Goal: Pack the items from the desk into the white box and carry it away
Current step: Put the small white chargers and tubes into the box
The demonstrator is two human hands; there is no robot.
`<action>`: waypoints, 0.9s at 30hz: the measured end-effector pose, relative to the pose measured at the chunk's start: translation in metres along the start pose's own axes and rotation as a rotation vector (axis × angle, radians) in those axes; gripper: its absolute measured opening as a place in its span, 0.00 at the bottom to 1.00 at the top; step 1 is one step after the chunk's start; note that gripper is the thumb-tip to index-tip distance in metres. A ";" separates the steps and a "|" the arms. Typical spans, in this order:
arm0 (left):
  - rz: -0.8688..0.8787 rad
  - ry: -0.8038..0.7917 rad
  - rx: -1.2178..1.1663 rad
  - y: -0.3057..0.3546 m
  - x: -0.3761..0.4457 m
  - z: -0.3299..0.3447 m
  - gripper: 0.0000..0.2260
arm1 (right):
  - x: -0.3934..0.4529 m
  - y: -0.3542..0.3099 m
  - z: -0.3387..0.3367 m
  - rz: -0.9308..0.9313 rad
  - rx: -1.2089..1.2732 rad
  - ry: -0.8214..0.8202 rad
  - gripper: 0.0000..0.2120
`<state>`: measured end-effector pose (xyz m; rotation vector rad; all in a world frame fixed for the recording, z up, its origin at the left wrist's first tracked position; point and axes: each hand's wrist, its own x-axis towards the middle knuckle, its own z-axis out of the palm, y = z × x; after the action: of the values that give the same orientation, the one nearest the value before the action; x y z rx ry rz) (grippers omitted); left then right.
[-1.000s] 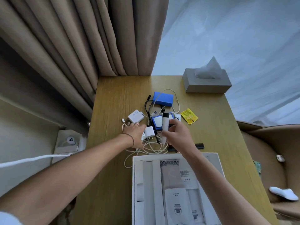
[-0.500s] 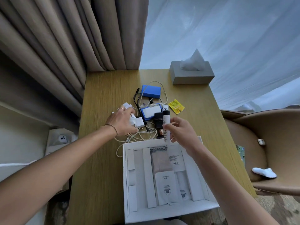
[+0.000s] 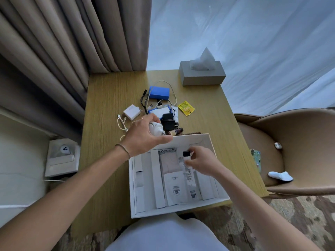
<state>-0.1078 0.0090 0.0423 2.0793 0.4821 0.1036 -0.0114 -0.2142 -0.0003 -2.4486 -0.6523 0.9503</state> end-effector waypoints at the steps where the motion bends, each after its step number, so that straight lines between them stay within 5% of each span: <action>1: -0.008 -0.028 -0.026 0.002 -0.006 0.005 0.26 | 0.001 0.005 0.003 -0.004 -0.059 -0.035 0.11; 11: -0.109 -0.135 -0.094 -0.013 -0.047 0.058 0.24 | 0.010 0.025 0.036 -0.028 -0.378 -0.276 0.13; 23: -0.428 -0.294 -0.020 -0.040 -0.058 0.072 0.16 | 0.005 0.036 0.046 -0.255 -0.635 -0.039 0.13; 27: -0.433 -0.318 0.000 -0.041 -0.063 0.071 0.10 | 0.002 0.027 0.042 -0.257 -0.371 0.012 0.14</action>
<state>-0.1587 -0.0532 -0.0223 1.8986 0.7173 -0.4728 -0.0328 -0.2257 -0.0444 -2.5903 -1.1985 0.7664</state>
